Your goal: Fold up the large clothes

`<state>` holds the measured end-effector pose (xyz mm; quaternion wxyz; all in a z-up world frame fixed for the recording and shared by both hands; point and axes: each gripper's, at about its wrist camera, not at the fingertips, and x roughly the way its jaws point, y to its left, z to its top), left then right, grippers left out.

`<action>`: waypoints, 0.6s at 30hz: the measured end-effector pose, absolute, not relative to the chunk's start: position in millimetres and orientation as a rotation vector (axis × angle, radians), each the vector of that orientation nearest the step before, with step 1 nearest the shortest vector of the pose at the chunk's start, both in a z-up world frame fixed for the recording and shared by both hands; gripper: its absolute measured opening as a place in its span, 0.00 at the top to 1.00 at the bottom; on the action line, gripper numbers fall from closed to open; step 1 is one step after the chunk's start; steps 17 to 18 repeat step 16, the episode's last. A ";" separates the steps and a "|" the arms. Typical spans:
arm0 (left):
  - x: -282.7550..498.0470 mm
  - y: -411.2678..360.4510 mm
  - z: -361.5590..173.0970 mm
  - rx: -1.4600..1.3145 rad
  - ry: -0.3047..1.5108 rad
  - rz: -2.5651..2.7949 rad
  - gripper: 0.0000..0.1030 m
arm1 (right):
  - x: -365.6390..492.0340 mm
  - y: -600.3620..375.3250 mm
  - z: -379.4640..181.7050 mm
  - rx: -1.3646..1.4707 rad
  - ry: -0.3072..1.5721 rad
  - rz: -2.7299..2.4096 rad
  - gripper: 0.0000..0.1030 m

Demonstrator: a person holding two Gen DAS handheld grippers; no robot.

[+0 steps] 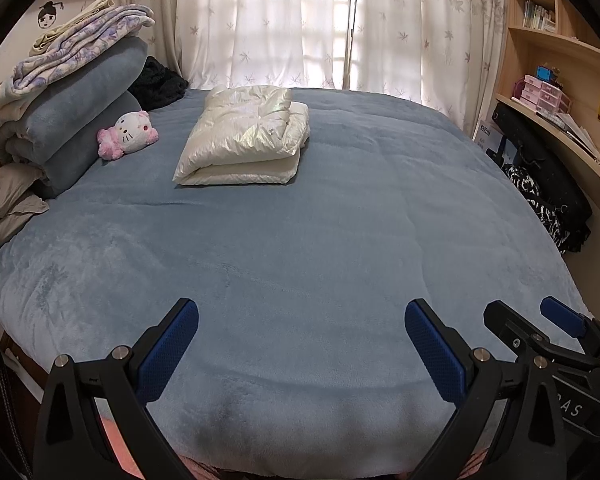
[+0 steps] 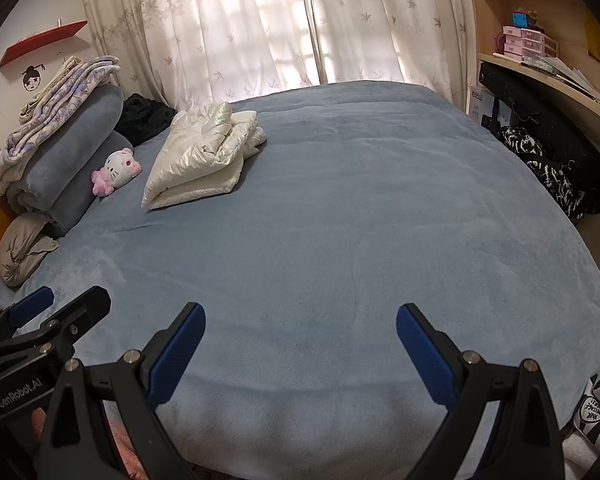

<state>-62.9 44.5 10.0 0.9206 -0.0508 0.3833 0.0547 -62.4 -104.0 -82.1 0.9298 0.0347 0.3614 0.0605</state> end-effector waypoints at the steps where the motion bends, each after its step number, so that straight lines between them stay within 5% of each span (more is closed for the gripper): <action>1: -62.3 44.7 9.8 -0.105 0.788 0.113 0.01 | -62.4 -103.8 -82.1 0.070 0.741 0.124 0.06; 18: -55.0 47.4 0.7 -0.121 0.811 0.113 0.01 | -56.1 -96.2 -89.9 0.066 0.761 0.116 0.06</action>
